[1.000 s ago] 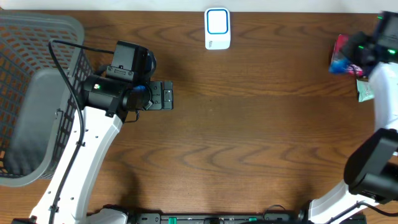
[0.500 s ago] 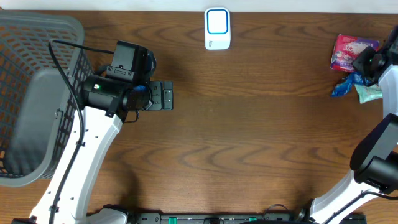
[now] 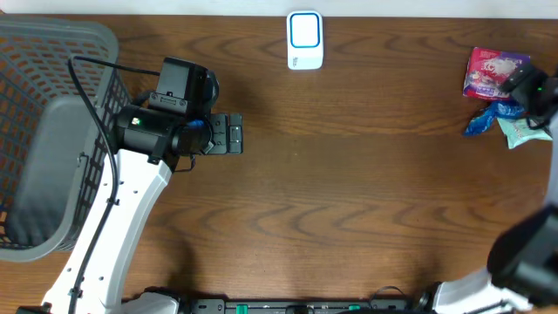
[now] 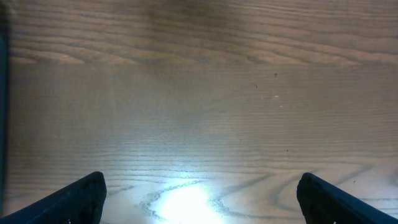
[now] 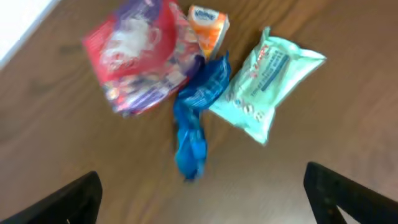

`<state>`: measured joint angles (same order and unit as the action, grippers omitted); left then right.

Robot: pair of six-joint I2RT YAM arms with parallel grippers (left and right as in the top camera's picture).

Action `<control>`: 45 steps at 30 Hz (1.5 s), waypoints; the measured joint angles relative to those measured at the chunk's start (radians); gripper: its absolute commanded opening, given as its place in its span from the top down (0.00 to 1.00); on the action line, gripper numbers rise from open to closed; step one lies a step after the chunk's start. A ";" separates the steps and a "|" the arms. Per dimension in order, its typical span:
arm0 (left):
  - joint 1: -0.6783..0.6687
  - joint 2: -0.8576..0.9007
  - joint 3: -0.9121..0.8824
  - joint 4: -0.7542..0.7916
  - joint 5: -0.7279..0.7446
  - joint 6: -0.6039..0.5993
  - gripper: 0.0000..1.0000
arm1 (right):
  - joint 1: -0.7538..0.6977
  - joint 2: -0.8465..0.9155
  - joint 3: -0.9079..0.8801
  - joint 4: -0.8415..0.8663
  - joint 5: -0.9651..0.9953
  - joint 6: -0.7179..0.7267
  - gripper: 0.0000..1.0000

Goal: Scan the item barcode

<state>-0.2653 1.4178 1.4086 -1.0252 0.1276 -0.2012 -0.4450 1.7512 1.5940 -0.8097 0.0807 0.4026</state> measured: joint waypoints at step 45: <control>0.000 0.000 0.000 0.000 0.000 0.000 0.02 | 0.185 -0.825 -0.455 -0.625 -0.348 0.014 0.01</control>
<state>-0.2653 1.4174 1.4086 -1.0252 0.1276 -0.2012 -0.2596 0.9260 1.1385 -1.4349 -0.2668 0.4164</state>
